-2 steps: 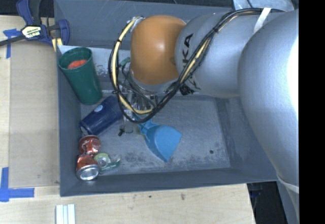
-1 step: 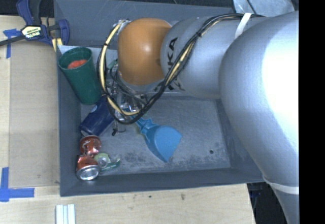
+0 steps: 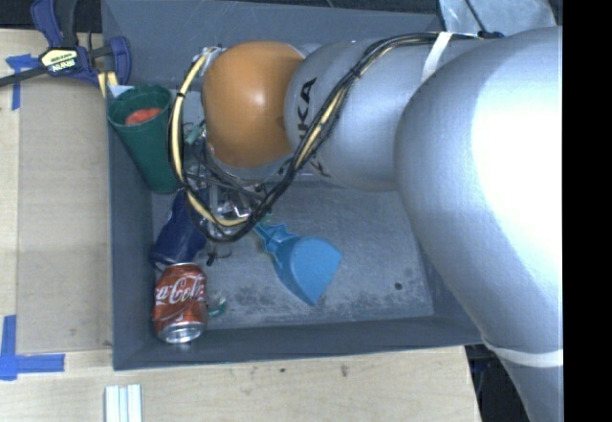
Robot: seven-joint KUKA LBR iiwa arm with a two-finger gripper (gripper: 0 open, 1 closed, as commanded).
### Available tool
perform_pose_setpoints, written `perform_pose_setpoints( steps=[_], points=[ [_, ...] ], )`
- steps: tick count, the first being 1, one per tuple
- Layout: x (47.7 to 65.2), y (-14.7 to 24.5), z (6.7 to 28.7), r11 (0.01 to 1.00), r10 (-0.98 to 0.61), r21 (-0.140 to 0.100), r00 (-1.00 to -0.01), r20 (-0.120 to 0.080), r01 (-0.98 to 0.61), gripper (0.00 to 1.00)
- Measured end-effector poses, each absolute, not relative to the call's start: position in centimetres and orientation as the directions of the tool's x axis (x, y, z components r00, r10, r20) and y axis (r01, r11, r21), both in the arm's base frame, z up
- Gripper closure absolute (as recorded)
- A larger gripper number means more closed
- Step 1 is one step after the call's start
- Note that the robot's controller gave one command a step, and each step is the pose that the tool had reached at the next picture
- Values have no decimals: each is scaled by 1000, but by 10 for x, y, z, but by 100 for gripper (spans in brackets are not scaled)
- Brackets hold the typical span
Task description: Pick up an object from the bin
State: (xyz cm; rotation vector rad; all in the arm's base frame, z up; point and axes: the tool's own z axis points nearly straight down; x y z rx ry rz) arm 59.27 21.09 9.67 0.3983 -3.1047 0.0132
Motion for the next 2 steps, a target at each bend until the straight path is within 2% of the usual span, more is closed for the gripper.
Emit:
perform_pose_setpoints(
  steps=[1, 2],
  points=[
    [592, 240, 111, 902, -432, -8, -902, -5, -432, 0],
    [600, 246, 79, 799, -601, -1, -799, 7, -601, 0]
  ],
)
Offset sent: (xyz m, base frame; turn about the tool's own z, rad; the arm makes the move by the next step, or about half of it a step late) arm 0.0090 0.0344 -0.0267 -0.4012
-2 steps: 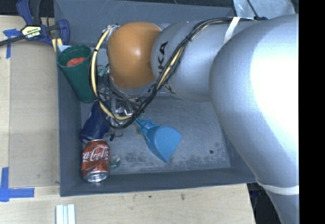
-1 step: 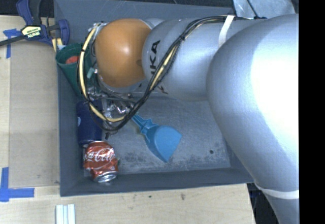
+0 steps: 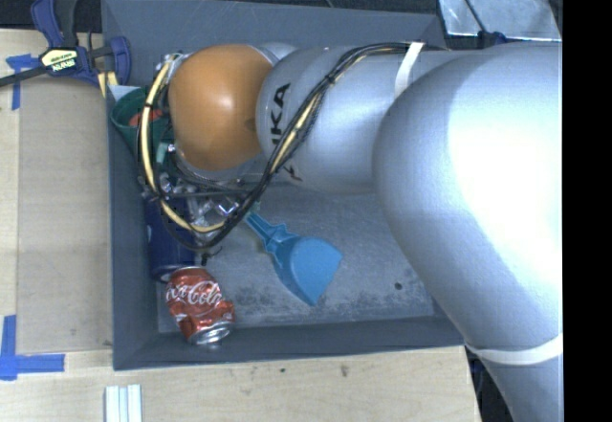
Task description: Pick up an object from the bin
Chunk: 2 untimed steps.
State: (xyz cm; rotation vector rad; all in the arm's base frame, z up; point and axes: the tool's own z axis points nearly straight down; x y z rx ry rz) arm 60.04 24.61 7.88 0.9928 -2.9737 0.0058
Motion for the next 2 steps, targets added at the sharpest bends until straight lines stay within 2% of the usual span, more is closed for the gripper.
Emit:
perform_pose_setpoints(
  steps=[1, 2],
  points=[
    [606, 239, 76, 807, -590, -9, -807, -19, -590, 100],
    [606, 239, 76, 807, -590, -9, -807, -19, -590, 100]
  ],
)
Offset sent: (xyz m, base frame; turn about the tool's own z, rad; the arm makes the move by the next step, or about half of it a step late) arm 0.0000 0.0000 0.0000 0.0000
